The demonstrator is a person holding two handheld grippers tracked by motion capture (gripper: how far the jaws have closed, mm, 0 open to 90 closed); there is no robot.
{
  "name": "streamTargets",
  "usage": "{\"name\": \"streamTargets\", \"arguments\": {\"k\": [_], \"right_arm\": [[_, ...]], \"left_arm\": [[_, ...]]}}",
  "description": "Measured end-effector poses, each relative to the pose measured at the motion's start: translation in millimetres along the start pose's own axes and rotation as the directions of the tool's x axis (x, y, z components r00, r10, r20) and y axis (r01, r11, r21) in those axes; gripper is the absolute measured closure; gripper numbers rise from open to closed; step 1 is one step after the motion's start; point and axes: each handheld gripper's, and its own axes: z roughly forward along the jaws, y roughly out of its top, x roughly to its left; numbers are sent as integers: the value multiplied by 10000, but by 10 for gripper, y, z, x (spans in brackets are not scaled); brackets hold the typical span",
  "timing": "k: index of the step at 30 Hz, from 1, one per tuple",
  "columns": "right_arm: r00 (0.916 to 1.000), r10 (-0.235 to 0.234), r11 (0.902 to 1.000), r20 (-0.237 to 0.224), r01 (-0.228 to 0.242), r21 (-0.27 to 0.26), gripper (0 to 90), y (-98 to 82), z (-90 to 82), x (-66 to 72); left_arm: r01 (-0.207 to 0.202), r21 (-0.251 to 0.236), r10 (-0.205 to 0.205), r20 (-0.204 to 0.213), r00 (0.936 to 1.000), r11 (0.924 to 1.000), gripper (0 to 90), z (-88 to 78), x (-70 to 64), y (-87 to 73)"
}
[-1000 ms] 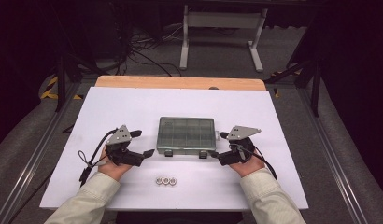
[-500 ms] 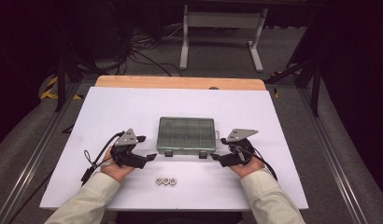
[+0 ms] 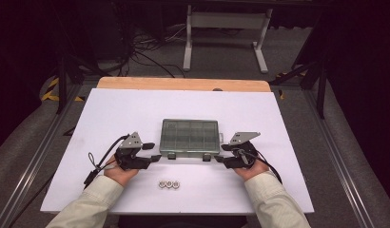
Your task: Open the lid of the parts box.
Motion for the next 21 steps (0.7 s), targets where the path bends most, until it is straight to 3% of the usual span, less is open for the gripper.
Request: {"name": "streamTargets", "arguments": {"k": [8,21], "right_arm": [[9999,-131,9998,54,131,127,557,2,22,19],[9999,-144,9998,71,143,144,577,2,26,31]], "left_arm": [[-205,235,201,182,9996,9995,570,31,-35,10],[-173,306,171,83,9998,9994,680,48,-52,23]]}}
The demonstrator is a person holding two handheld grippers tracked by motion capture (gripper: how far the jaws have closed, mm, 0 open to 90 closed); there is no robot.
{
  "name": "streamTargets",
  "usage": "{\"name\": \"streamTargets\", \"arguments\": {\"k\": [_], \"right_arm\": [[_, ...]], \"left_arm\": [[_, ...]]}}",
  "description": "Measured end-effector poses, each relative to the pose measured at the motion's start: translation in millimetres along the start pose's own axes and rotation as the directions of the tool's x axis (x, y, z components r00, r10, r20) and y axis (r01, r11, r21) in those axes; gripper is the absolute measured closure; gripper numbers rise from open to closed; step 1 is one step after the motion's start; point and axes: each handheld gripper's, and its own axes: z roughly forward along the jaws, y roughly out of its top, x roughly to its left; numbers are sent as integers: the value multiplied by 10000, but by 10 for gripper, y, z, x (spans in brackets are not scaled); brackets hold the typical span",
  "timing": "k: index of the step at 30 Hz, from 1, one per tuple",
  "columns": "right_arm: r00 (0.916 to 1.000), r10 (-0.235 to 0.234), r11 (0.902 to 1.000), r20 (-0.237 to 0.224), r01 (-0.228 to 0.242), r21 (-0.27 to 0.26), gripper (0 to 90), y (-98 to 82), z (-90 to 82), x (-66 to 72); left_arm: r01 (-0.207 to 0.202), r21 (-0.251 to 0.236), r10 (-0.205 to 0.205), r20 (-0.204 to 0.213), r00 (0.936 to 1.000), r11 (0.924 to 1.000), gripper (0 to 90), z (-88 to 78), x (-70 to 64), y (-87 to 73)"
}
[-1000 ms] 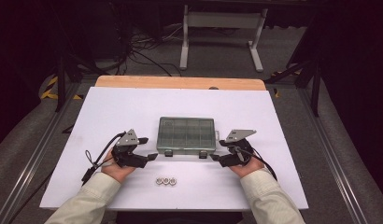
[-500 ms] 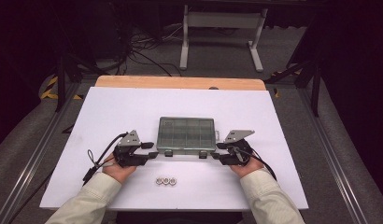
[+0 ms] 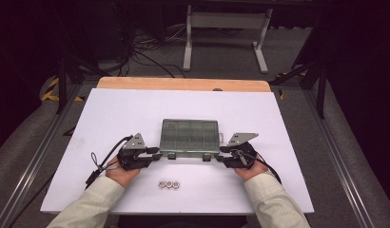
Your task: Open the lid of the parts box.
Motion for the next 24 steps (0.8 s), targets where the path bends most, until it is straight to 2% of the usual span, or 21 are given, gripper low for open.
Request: {"name": "streamTargets", "arguments": {"k": [6,15,24], "right_arm": [[10000,39,10000,-25,-39,-19,575,0,-5,-3],[10000,-7,10000,-33,7,53,600,0,15,6],[9999,80,9999,-62,-80,-113,595,1,-33,-7]], "left_arm": [[12,61,-11,-109,9999,10000,711,8,0,-2],[-81,116,83,-170,9998,9999,710,12,-6,-3],[-196,199,201,-232,9995,9996,717,26,-8,-8]]}}
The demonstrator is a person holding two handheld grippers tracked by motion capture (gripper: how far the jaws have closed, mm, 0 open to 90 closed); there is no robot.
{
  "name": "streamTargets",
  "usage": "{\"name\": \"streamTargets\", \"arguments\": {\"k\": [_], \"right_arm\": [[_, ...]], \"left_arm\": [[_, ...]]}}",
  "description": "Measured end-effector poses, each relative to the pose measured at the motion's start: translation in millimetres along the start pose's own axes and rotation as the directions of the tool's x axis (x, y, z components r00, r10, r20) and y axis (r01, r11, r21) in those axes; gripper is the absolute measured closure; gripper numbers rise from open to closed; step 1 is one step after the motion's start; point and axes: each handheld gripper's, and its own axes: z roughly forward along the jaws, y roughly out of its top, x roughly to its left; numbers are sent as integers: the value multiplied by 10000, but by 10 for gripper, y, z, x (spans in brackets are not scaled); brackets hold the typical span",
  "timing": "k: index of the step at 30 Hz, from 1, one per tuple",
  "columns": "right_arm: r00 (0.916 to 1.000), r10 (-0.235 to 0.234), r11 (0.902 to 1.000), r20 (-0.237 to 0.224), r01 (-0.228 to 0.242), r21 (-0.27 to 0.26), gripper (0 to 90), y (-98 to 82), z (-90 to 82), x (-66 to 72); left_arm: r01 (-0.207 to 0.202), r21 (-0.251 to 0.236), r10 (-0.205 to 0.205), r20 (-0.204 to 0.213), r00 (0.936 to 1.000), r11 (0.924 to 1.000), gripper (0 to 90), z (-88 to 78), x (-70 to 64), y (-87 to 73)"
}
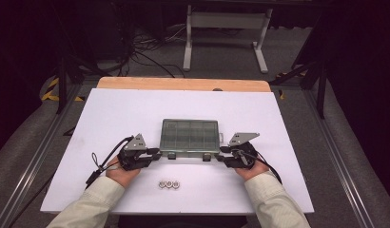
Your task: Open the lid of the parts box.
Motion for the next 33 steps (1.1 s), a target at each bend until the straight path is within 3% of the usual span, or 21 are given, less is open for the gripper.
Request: {"name": "streamTargets", "arguments": {"k": [24,33], "right_arm": [[9999,-73,10000,101,73,33,621,6,3,15],[10000,-41,10000,79,41,-80,677,10,-16,21]], "left_arm": [[18,33,-18,69,10000,10000,737,12,-9,3],[-5,29,4,86,10000,10000,737,3,-7,5]]}}
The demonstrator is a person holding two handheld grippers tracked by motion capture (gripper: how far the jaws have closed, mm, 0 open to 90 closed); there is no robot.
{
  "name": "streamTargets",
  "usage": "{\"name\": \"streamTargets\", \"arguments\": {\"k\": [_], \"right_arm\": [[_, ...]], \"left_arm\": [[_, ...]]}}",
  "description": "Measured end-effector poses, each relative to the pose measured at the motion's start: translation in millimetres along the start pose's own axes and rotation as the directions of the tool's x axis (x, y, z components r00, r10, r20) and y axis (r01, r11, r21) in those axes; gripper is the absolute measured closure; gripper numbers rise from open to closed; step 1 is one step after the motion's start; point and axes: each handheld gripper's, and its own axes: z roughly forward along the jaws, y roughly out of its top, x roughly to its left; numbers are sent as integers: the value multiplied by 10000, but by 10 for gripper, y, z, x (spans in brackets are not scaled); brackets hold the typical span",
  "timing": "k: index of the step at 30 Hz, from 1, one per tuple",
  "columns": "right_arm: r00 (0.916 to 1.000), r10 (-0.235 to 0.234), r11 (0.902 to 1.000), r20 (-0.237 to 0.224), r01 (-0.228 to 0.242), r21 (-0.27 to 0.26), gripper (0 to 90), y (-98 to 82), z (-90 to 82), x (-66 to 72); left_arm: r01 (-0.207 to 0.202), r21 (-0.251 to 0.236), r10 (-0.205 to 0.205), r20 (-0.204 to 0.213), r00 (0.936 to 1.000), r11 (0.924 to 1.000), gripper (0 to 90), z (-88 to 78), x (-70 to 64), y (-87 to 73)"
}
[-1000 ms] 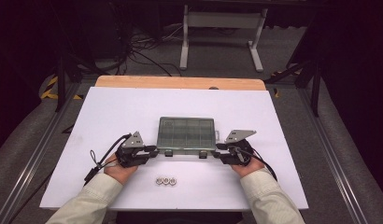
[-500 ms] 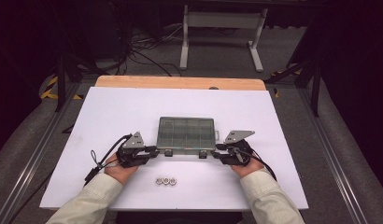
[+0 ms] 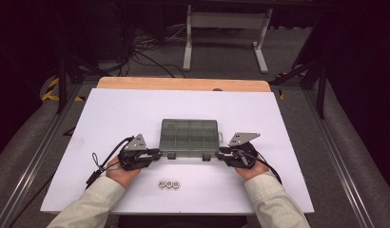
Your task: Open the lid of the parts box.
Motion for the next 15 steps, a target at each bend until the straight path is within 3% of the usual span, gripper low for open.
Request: {"name": "streamTargets", "arguments": {"k": [15], "right_arm": [[9999,133,9999,-37,-133,-64,679,0,-2,-8]], "left_arm": [[69,73,-69,-6,10000,9999,726,-34,-14,10]]}}
